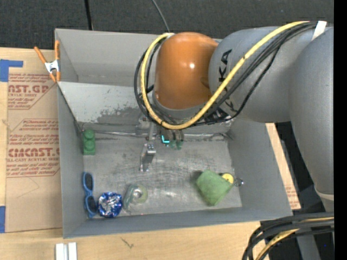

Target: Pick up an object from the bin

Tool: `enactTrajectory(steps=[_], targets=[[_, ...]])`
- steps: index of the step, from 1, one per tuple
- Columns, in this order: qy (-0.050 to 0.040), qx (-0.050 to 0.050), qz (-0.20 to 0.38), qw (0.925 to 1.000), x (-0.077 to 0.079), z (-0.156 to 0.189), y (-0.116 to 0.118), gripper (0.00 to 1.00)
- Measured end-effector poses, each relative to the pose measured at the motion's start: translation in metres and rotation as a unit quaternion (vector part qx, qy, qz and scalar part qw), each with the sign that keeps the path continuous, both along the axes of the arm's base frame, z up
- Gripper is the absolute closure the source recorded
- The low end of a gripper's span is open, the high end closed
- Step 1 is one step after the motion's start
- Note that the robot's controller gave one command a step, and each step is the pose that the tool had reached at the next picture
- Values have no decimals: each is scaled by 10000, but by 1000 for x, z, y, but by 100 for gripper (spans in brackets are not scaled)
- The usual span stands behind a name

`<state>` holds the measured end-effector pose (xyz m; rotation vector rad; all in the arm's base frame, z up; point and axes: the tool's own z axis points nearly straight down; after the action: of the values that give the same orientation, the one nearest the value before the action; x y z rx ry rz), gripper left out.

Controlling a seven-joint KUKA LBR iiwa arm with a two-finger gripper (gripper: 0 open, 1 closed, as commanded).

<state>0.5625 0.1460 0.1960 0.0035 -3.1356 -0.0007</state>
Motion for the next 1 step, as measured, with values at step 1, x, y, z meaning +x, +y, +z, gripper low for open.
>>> enactTrajectory(steps=[1], targets=[[-1,-5,1085,9941,-65,-117,69,0]])
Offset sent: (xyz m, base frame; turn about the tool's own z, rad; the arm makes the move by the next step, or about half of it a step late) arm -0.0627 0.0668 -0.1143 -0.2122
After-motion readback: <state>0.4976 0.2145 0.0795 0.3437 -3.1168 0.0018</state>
